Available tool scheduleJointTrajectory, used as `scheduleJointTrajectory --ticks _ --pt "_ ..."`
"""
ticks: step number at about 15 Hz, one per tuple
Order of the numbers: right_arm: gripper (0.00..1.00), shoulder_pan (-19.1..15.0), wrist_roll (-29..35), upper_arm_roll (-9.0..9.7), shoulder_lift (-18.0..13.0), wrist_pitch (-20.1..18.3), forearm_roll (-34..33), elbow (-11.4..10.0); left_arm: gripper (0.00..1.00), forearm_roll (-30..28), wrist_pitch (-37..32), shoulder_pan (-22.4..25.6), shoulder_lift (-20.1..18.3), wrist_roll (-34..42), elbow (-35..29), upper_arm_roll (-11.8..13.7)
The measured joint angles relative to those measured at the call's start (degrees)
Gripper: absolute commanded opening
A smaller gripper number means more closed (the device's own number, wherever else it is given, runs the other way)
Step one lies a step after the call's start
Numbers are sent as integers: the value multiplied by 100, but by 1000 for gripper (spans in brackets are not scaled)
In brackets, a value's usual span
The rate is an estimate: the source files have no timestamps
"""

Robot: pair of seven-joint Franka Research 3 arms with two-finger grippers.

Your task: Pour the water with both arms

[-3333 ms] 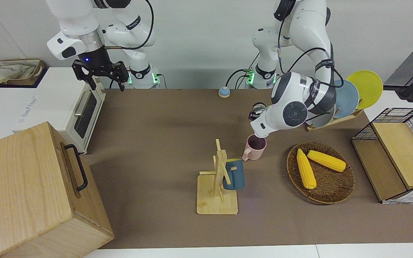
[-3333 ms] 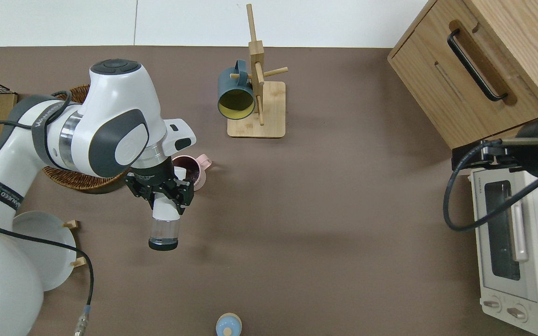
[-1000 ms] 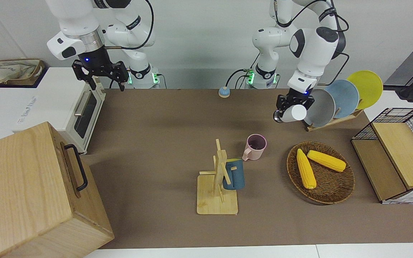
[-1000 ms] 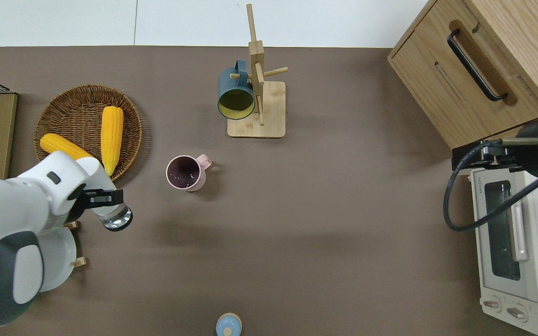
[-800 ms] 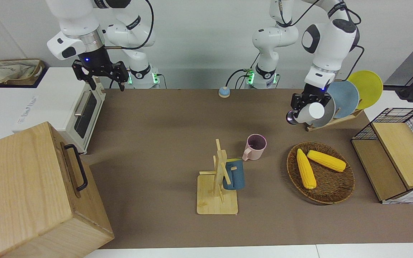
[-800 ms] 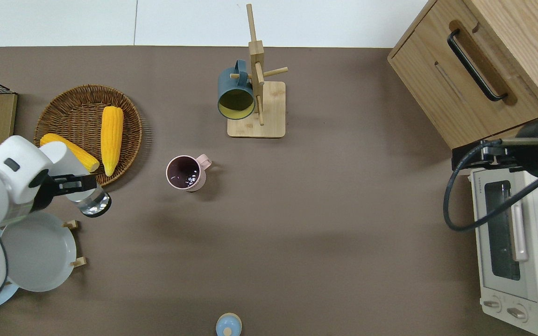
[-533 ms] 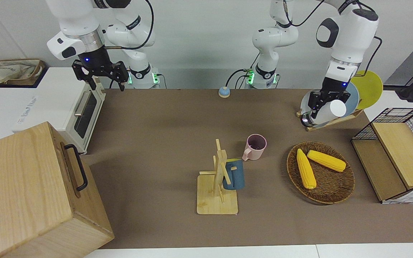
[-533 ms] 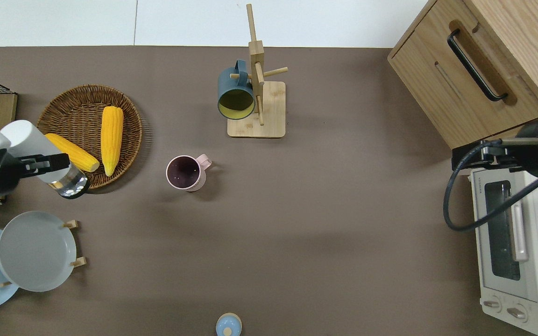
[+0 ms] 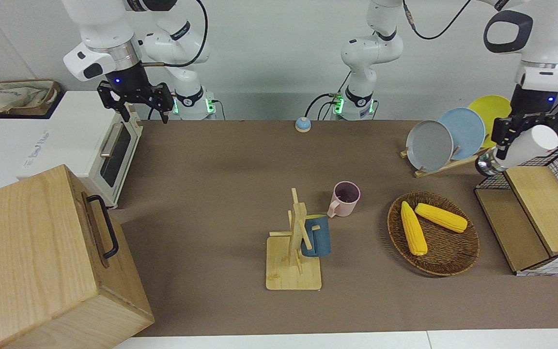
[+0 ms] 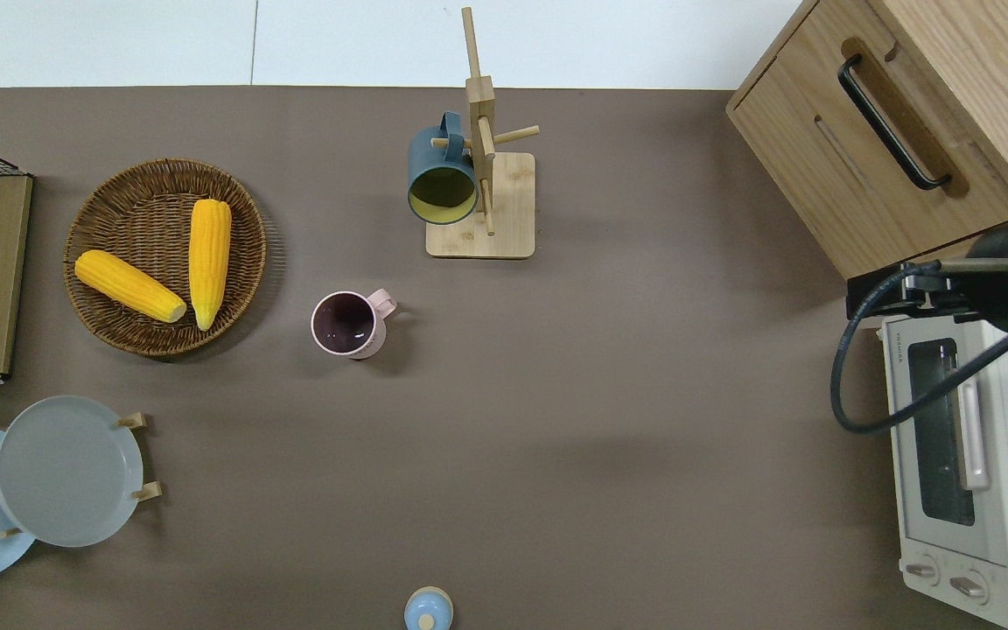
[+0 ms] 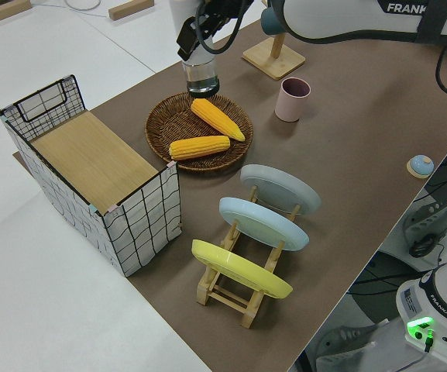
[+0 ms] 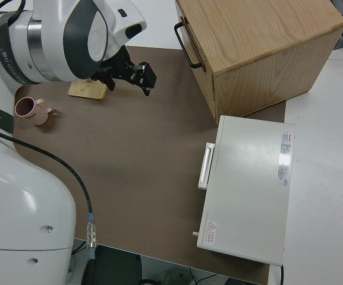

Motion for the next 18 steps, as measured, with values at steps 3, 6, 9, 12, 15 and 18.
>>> scheduleJointTrajectory --ticks 3,6,9,12,15,18 --pt "994 0 0 0 0 0 0 0 0 -71 2 12 487 253 715 392" --pt "994 0 0 0 0 0 0 0 0 -251 24 96 859 534 1155 490" --pt "994 0 0 0 0 0 0 0 0 -777 204 389 1092 1135 1333 499" --pt "994 0 0 0 0 0 0 0 0 -1491 339 745 1250 1966 1340 506" --pt "994 0 0 0 0 0 0 0 0 -2199 593 1046 1445 2850 1330 510" --pt "994 0 0 0 0 0 0 0 0 -2672 903 1099 1578 3483 1202 503"
